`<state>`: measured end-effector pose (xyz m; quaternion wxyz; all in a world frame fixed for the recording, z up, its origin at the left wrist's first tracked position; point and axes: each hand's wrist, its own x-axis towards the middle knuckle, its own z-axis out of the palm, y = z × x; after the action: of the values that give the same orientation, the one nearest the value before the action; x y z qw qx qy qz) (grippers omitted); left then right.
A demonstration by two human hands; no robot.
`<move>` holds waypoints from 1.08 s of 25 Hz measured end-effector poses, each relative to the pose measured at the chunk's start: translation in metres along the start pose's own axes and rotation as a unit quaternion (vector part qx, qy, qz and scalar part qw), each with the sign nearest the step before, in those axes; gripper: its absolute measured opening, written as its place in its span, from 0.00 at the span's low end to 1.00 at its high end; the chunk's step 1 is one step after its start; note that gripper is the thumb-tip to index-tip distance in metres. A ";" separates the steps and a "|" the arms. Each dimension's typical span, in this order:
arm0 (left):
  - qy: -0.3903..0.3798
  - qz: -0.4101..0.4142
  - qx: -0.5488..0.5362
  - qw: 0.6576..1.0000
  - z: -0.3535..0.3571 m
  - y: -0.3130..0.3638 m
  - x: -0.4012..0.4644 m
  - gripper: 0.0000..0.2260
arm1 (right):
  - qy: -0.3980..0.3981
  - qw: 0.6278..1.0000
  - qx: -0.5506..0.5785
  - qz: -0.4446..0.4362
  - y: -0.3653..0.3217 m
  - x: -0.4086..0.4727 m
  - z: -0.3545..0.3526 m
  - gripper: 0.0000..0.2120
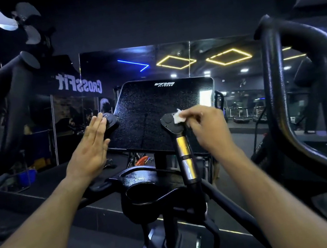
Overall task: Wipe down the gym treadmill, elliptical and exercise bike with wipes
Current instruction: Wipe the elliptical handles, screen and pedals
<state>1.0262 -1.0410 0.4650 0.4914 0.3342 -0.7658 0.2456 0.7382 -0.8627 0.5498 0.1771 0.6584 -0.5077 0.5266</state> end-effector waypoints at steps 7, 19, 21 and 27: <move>-0.003 -0.006 0.003 1.000 -0.001 0.005 -0.002 0.27 | 0.100 0.983 0.127 0.089 0.016 -0.121 0.021 0.14; 0.014 0.002 0.010 1.000 -0.001 0.006 -0.002 0.24 | -0.021 0.765 0.481 0.427 0.005 -0.114 0.026 0.11; 0.009 0.006 0.015 1.000 -0.001 0.007 -0.002 0.26 | -0.044 0.748 0.510 0.423 0.006 -0.089 0.026 0.13; 0.005 0.005 0.026 1.000 -0.002 0.006 -0.002 0.26 | -0.041 0.769 0.538 0.341 -0.005 0.007 0.016 0.19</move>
<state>1.0229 -1.0353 0.4640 0.4850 0.3419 -0.7584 0.2695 0.7501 -0.8764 0.5510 -0.4191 0.4503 -0.3392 0.7117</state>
